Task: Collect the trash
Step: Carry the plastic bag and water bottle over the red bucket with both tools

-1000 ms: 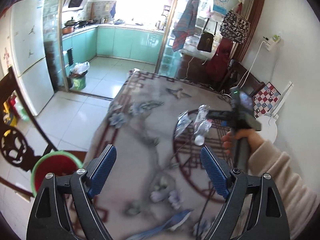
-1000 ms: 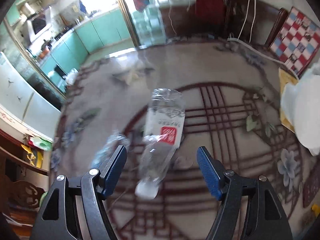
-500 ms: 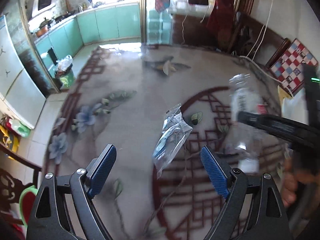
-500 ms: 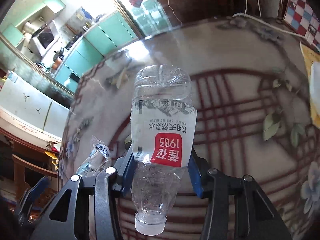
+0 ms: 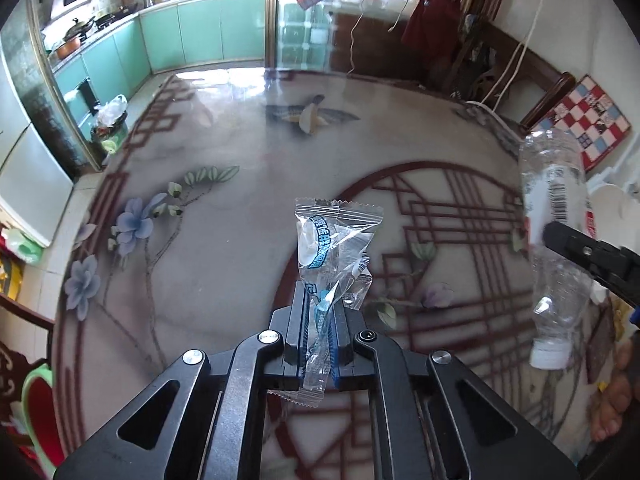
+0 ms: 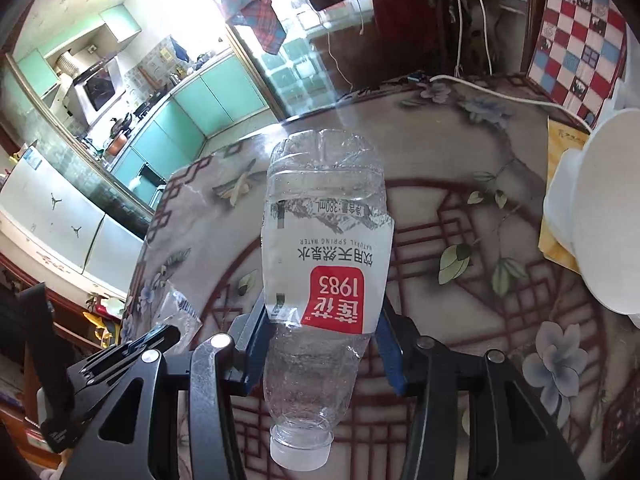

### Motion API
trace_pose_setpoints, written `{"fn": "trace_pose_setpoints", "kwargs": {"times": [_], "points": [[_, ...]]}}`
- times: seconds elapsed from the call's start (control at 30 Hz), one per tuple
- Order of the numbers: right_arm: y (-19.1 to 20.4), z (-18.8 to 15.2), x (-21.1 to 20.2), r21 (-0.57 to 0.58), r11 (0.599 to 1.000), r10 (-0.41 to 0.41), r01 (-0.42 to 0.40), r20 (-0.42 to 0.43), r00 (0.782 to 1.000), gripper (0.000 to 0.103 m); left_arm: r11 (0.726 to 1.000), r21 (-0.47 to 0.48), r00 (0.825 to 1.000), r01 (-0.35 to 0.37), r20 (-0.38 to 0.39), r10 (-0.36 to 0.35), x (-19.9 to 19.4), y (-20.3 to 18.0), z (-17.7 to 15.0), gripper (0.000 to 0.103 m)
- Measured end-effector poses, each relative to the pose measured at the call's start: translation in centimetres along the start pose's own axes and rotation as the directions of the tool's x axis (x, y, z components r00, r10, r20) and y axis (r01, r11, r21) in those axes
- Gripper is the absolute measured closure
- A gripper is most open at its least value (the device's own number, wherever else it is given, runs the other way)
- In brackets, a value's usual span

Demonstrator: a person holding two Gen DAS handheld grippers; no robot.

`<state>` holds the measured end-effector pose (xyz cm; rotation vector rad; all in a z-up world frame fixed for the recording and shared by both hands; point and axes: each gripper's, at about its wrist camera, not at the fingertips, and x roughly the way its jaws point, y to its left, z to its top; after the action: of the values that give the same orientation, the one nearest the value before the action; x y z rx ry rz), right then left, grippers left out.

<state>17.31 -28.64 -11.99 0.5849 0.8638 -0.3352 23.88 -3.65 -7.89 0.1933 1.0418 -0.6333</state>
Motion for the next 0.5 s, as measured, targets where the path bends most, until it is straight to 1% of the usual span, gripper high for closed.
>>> {"fn": "trace_pose_setpoints", "kwargs": {"times": [0.1, 0.17, 0.27, 0.4, 0.5], "points": [[1.7, -0.8, -1.8, -0.022, 1.0, 0.001, -0.001, 0.016, 1.0, 0.057, 1.0, -0.017, 1.0, 0.021, 0.023, -0.021, -3.7, 0.5, -1.2, 0.095], [3.3, -1.6, -3.2, -0.04, 0.999, 0.0, 0.001, 0.026, 1.0, 0.057, 0.999, -0.037, 0.999, 0.033, 0.032, -0.032, -5.2, 0.6, -1.5, 0.095], [5.5, -3.1, -5.3, -0.07, 0.997, -0.01, 0.013, 0.041, 0.999, 0.057, 0.997, -0.064, 0.997, 0.045, 0.059, -0.041, -8.4, 1.6, -3.1, 0.095], [8.6, -5.3, -8.4, -0.117, 0.992, -0.044, 0.051, 0.061, 0.997, 0.057, 0.993, -0.098, 0.993, 0.061, 0.105, -0.05, -11.5, 3.0, -4.7, 0.095], [10.8, -6.9, -10.5, -0.143, 0.986, -0.074, 0.086, 0.082, 0.994, 0.057, 0.995, -0.084, 0.991, 0.057, 0.124, -0.046, -13.1, 4.3, -5.6, 0.095]]}}
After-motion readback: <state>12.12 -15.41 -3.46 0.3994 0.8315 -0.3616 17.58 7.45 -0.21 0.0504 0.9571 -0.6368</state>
